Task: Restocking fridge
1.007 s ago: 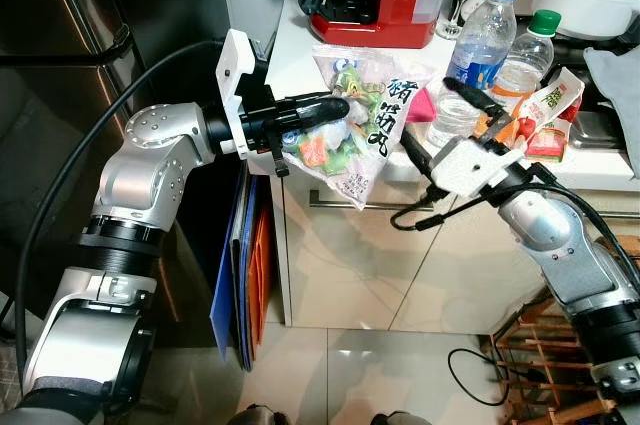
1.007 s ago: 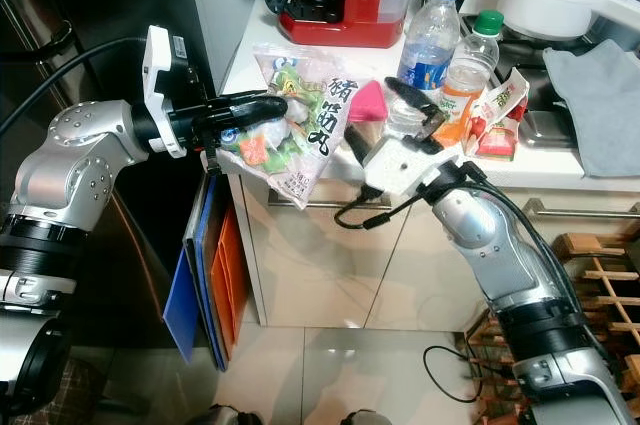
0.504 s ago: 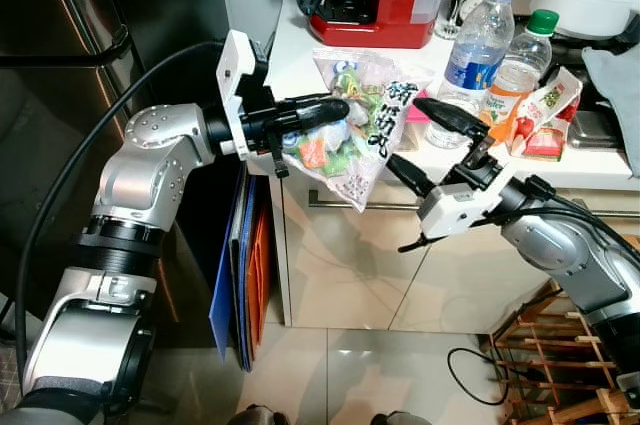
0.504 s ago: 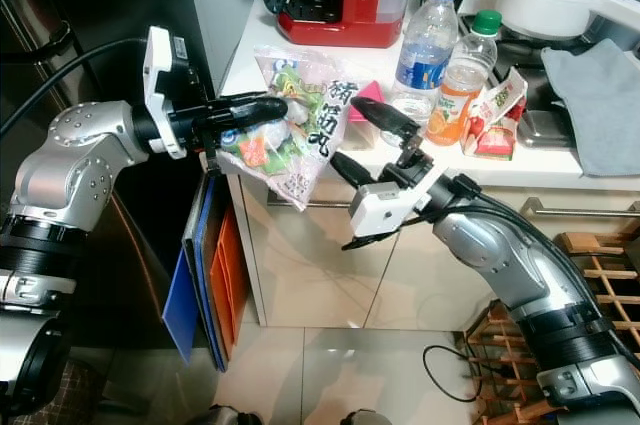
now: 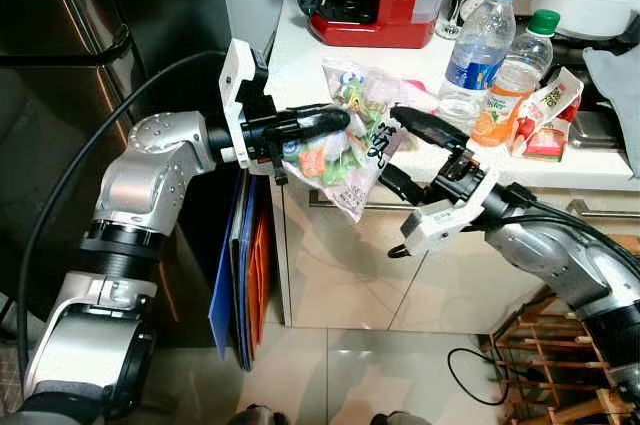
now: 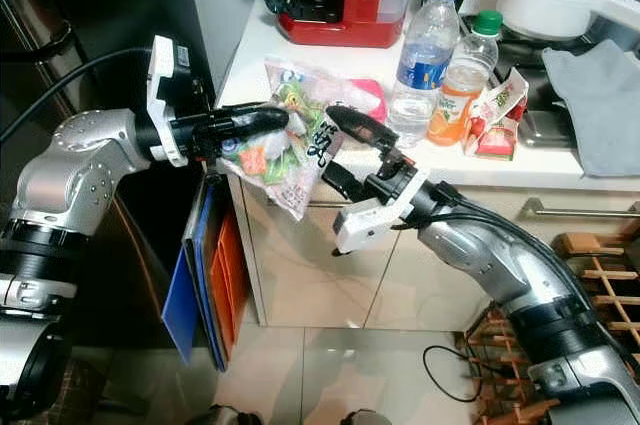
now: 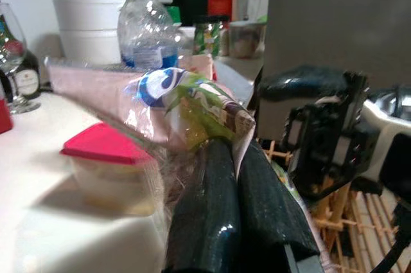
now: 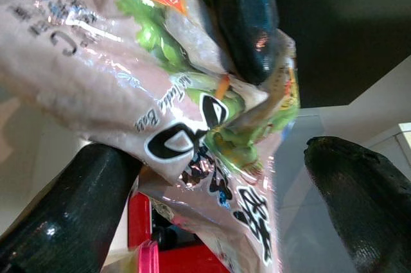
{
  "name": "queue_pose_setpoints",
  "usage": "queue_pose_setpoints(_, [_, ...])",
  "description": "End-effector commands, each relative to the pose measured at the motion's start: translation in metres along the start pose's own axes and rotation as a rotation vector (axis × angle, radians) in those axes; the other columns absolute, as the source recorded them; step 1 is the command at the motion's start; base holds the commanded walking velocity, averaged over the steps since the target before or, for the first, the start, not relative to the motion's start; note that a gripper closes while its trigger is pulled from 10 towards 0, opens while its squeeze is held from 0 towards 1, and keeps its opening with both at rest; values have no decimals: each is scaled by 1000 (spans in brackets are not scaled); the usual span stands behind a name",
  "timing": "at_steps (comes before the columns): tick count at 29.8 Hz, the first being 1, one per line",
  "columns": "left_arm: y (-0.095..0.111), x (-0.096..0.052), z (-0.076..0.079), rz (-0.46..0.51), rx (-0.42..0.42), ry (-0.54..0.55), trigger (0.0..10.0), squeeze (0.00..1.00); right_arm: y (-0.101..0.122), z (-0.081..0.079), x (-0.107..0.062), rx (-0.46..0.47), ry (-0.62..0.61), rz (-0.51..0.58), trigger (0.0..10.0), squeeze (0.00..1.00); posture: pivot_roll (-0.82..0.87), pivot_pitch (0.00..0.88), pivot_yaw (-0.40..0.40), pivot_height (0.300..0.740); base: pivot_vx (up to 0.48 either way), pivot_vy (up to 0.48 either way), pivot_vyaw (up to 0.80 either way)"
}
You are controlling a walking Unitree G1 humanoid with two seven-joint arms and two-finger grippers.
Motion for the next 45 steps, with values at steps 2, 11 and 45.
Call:
queue_pose_setpoints(2, [16,5,12,55,20,-59,0,0,11,-1,9,-16,-7,59,10000,0,-107,0,37,740,0,0,0])
queue_pose_setpoints(11, [32,2,14,129,-20,-73,0,0,-2,-13,2,-105,22,26,10000,0,-101,0,32,740,0,0,0])
queue_pose_setpoints(45, [19,-3,7,87,-44,-29,0,0,-63,-32,-2,906,-125,-453,10000,0,-92,0,28,740,0,0,0])
Point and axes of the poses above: a point about 5 cm out from each wrist's last joint towards the gripper, its own x axis pointing out of the wrist towards the gripper, its own y axis along the axis of the wrist's last joint, z = x × y, the point moved 6 cm from there along x, pointing out of the wrist towards the gripper, and after that the axes turned 10 degrees about -x, right-handed, at the moved point
